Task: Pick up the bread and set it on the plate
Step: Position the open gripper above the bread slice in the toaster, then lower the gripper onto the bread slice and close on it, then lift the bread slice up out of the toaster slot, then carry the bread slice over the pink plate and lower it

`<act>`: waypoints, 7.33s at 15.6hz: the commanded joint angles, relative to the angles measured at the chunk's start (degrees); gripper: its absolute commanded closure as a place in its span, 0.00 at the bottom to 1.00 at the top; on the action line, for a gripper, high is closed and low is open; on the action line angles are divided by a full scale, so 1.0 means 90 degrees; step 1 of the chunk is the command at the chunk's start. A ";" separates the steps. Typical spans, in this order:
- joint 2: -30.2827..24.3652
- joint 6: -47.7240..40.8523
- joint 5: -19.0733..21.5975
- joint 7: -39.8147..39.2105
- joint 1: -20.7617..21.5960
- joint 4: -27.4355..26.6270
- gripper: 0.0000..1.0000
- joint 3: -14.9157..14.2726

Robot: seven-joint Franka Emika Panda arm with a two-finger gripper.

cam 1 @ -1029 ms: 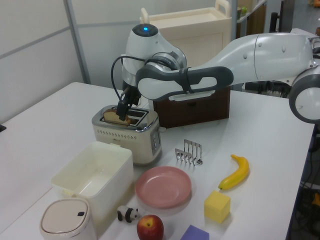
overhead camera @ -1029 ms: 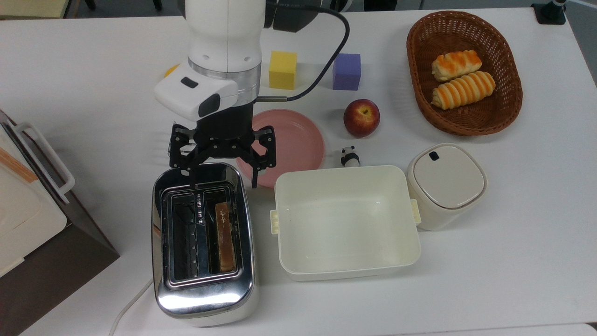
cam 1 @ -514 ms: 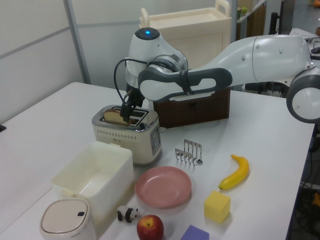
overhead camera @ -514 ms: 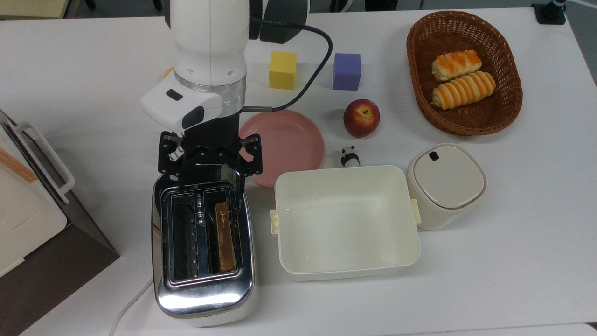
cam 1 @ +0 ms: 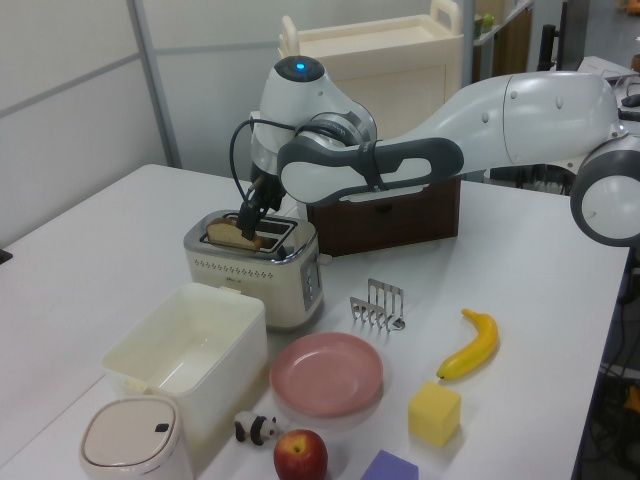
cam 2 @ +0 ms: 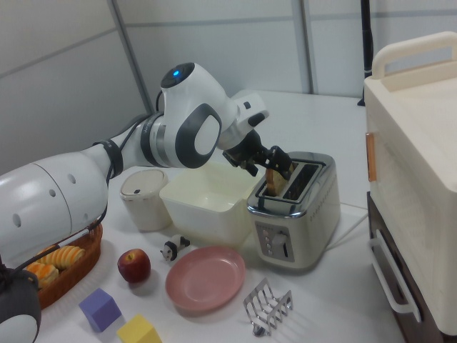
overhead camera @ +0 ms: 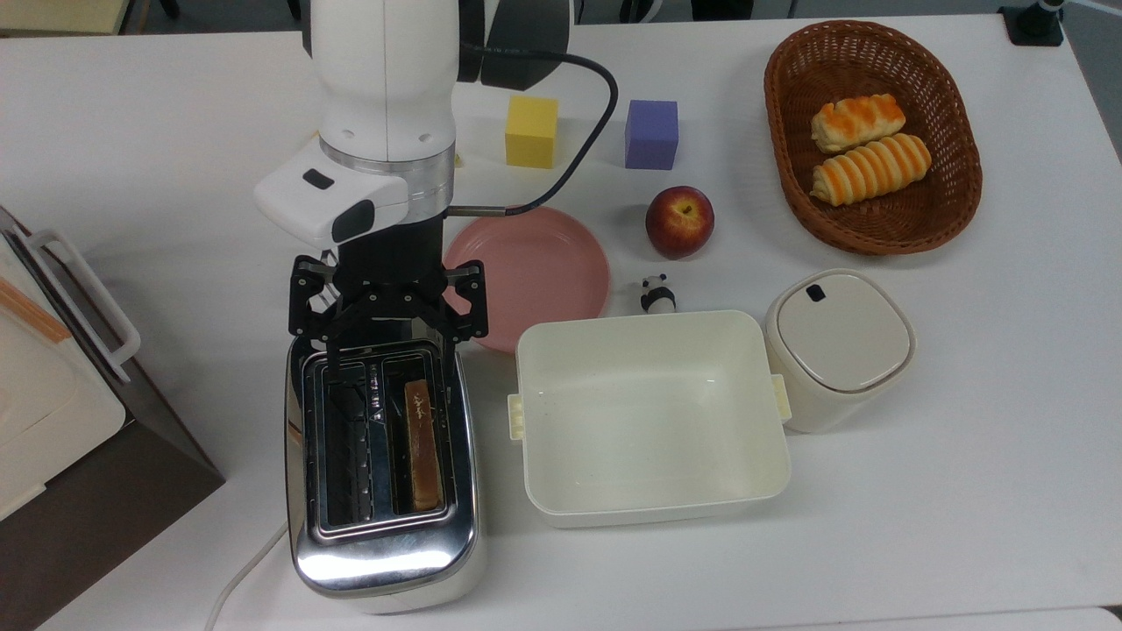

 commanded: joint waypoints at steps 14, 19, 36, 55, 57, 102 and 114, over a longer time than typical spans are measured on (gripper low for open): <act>0.0384 0.0813 -0.0509 0.0107 0.0107 0.0124 0.14 -0.0057; 0.0375 0.0813 -0.0509 0.0126 0.0087 0.0124 0.69 -0.0047; 0.0014 0.0745 -0.0480 0.0390 0.0107 0.0085 1.00 0.0012; -0.1646 -0.0415 0.0193 0.0497 0.0078 -0.0169 1.00 0.0148; -0.1929 -0.0777 0.0281 0.0448 0.0078 -0.0411 1.00 0.0148; -0.2624 -0.2459 0.0810 -0.0479 -0.0069 -0.2757 1.00 0.0090; -0.2399 -0.2380 0.0604 -0.0460 -0.0157 -0.2757 0.83 0.0090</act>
